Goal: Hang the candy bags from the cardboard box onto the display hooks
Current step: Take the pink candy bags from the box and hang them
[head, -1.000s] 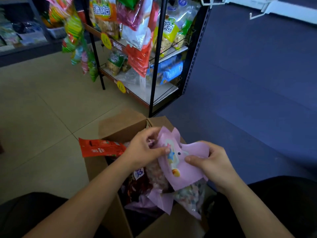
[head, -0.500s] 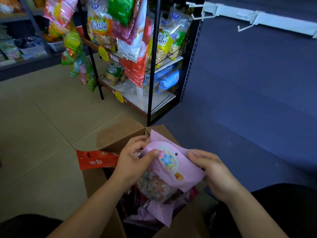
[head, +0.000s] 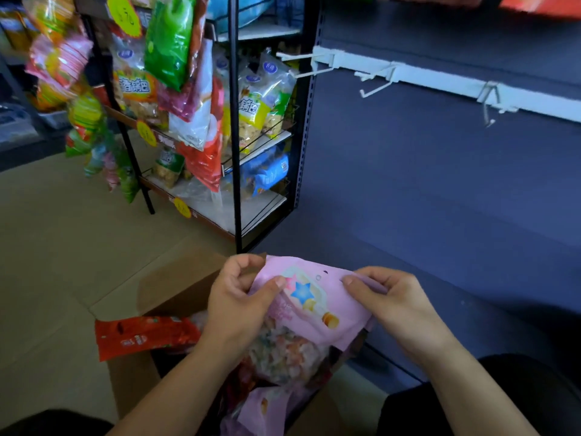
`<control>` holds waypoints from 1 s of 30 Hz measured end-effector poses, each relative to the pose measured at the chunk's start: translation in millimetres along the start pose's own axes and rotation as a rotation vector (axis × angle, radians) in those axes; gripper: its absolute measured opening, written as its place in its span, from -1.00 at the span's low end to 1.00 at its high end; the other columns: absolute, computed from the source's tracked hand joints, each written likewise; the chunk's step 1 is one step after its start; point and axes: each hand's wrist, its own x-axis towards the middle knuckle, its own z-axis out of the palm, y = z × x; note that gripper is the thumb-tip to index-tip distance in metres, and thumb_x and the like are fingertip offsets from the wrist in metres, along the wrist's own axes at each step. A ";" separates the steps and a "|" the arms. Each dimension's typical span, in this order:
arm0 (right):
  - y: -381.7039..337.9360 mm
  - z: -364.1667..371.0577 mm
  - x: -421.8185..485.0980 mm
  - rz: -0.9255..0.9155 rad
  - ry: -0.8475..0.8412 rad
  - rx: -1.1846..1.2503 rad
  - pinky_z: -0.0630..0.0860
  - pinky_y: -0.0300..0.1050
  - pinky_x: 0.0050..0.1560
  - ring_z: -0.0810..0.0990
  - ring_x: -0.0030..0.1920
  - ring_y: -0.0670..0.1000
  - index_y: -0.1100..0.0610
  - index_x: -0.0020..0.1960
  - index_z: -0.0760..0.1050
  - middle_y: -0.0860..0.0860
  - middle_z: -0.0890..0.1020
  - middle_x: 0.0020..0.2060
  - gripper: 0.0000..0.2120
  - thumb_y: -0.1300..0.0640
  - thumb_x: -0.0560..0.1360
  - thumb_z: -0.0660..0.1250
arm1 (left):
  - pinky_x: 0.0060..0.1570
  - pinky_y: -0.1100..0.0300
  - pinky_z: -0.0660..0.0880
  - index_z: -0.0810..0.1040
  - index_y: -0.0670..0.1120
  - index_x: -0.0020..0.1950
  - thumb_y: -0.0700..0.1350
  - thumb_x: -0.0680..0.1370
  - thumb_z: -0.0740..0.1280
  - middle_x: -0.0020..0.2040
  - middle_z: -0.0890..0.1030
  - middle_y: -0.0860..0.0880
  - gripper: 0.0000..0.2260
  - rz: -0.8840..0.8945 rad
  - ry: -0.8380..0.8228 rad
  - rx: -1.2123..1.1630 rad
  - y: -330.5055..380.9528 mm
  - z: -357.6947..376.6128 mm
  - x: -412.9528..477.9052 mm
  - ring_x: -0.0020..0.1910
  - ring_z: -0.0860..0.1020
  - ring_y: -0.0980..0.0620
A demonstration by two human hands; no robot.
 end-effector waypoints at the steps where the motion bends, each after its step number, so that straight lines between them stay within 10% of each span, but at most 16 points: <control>1: -6.8 -10.0 -1.1 -0.013 0.001 -0.011 0.46 -0.12 -0.39 0.59 -0.35 0.00 0.13 -0.11 0.74 0.09 0.73 -0.29 -0.86 0.19 0.58 0.43 | -0.06 0.00 0.68 0.57 -0.08 0.14 -0.24 0.48 0.54 -0.06 0.77 -0.06 -0.71 0.005 -0.019 0.009 6.9 6.4 -2.0 -0.04 0.74 -0.02; 8: -46.8 -93.7 -17.3 -0.096 0.210 -0.265 0.52 -0.16 -0.28 0.56 -0.34 -0.05 0.07 -0.14 0.69 0.08 0.70 -0.29 -0.81 0.25 0.58 0.38 | -0.06 -0.26 0.65 0.71 -0.01 -0.07 -0.20 0.52 0.50 -0.15 0.76 -0.08 -0.91 0.118 -0.202 0.146 61.6 58.6 -6.1 -0.09 0.72 -0.23; 13: -85.9 -160.0 -33.5 -0.219 0.383 -0.304 0.46 -0.32 -0.31 0.52 -0.44 -0.21 -0.05 0.10 0.66 -0.20 0.61 -0.33 -0.67 0.33 0.57 0.29 | -0.15 0.23 0.66 0.67 -0.06 0.07 -0.33 0.55 0.43 -0.06 0.77 -0.01 -0.80 0.253 -0.418 0.179 130.3 110.1 -10.0 -0.06 0.73 -0.03; 18: -138.4 -227.9 -60.8 -0.291 0.469 -0.277 0.52 -0.26 -0.38 0.52 -0.48 -0.16 -0.02 -0.04 0.74 -0.19 0.68 -0.35 -0.82 0.25 0.49 0.52 | -0.11 0.03 0.64 0.63 0.04 -0.03 -0.30 0.53 0.42 -0.13 0.72 0.00 -0.78 0.471 -0.495 0.310 197.7 166.5 -22.4 -0.13 0.71 0.02; 30: -260.1 -340.8 -105.3 -0.487 0.703 -0.302 0.37 -0.34 -0.54 0.43 -0.61 -0.10 -0.01 -0.08 0.71 -0.13 0.59 -0.50 -0.81 0.11 0.36 0.66 | -0.32 0.38 0.50 0.66 -0.01 -0.15 -0.16 0.56 0.46 -0.20 0.74 0.09 -0.90 0.677 -0.515 0.160 331.5 274.7 -70.3 -0.27 0.67 0.18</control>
